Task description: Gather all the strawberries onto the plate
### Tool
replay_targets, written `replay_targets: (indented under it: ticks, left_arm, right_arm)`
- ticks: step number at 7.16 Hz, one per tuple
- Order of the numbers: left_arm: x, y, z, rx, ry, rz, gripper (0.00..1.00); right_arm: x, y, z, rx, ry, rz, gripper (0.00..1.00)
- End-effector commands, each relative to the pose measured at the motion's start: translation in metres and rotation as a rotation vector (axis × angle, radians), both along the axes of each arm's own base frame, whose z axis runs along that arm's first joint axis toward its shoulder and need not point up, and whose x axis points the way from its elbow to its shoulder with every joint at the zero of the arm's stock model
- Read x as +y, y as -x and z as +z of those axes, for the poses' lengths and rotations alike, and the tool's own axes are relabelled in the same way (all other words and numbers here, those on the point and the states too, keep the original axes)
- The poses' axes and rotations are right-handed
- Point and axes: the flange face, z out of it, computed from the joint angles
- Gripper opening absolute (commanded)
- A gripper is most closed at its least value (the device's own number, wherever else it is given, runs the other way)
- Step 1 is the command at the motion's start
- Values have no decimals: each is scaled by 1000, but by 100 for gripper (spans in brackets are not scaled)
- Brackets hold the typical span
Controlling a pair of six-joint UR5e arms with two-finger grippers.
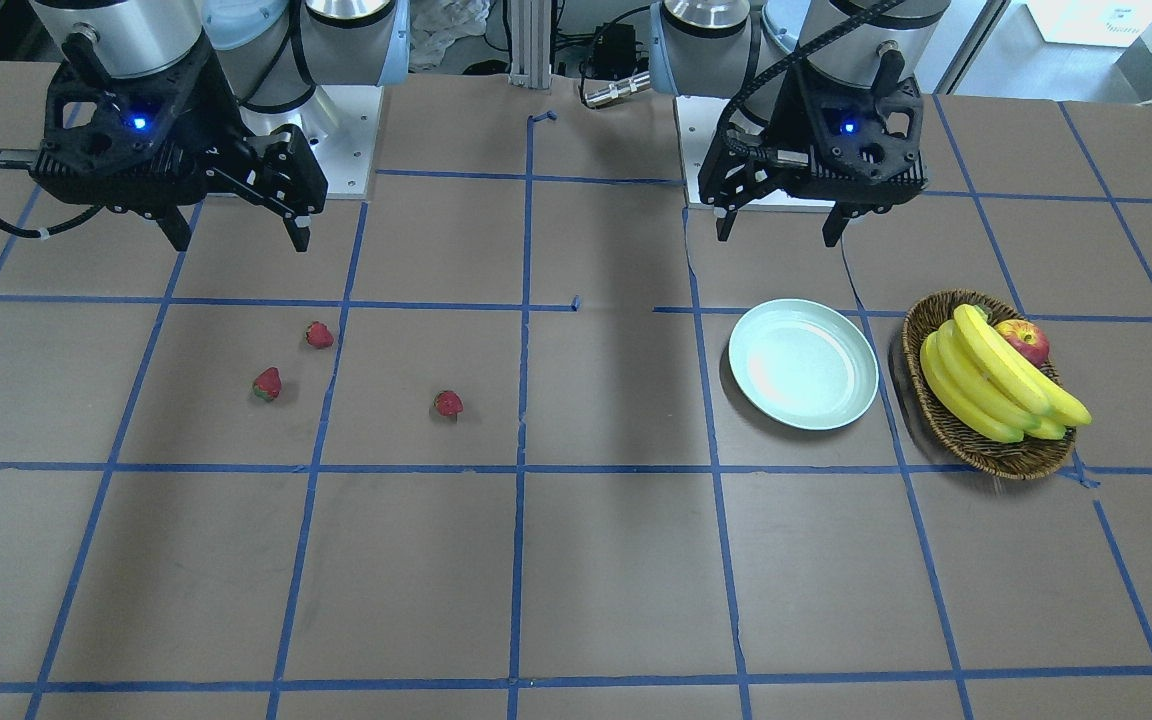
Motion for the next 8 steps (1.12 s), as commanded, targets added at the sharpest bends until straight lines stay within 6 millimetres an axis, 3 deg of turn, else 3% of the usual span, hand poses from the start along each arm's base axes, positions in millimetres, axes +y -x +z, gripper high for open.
replay_targets:
  ticks: [1, 4, 5, 6, 8]
  left_arm:
    - [1, 0, -1, -2, -2, 1, 100]
    - [1, 0, -3, -2, -6, -5, 100]
    - [2, 0, -2, -4, -5, -5, 100]
    - [2, 0, -3, -4, -8, -5, 100]
    - [3, 1, -7, -3, -15, -4, 100]
  right_arm:
    - [0, -1, -6, 1, -11, 4, 100]
    - [-5, 5, -14, 4, -26, -13, 100]
    - [-11, 16, -38, 7, -76, -31, 100]
    - [-13, 41, -72, 28, -138, -67, 100]
    - [-2, 83, -145, 35, -241, -136, 100]
